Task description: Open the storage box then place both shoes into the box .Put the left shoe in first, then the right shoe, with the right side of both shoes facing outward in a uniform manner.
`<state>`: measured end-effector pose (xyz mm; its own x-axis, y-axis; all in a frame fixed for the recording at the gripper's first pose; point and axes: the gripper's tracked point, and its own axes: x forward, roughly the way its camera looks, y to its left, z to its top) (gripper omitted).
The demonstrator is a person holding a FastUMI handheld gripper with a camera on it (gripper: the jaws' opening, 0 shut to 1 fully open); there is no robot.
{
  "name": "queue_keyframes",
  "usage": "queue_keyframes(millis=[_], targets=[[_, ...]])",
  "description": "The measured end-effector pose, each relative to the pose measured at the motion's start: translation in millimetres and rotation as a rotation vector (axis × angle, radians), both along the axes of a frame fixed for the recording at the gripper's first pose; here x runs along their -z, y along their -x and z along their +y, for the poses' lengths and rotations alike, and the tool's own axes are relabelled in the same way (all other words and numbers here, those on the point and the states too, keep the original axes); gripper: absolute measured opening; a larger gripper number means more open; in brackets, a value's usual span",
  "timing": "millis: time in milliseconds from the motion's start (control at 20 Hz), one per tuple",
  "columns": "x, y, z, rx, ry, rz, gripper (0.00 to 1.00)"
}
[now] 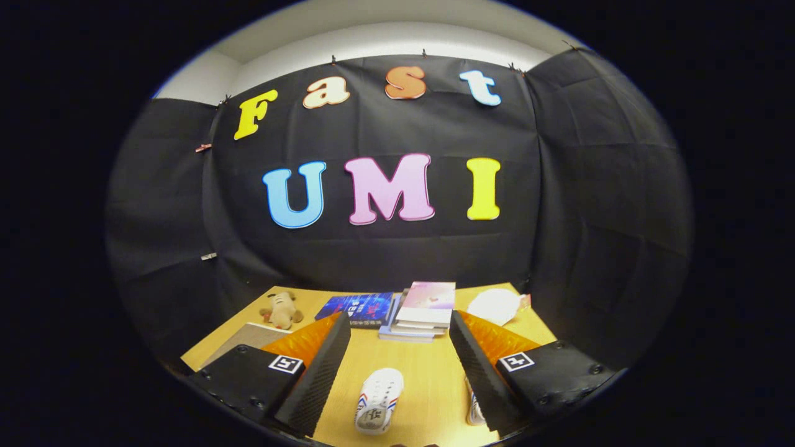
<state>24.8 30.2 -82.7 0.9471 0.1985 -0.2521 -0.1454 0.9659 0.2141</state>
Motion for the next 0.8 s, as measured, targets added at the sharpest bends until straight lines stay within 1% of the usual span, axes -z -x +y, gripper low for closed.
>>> queue_keyframes(millis=[200, 350, 500, 800], targets=[[28, -7, 14, -0.079, -0.193, 0.153, 0.99], [55, -3, 34, -0.177, -0.296, 0.263, 0.98], [85, 12, 63, -0.31, -0.358, 0.385, 0.98], [130, 55, 128, -0.569, -0.474, 0.584, 0.98]])
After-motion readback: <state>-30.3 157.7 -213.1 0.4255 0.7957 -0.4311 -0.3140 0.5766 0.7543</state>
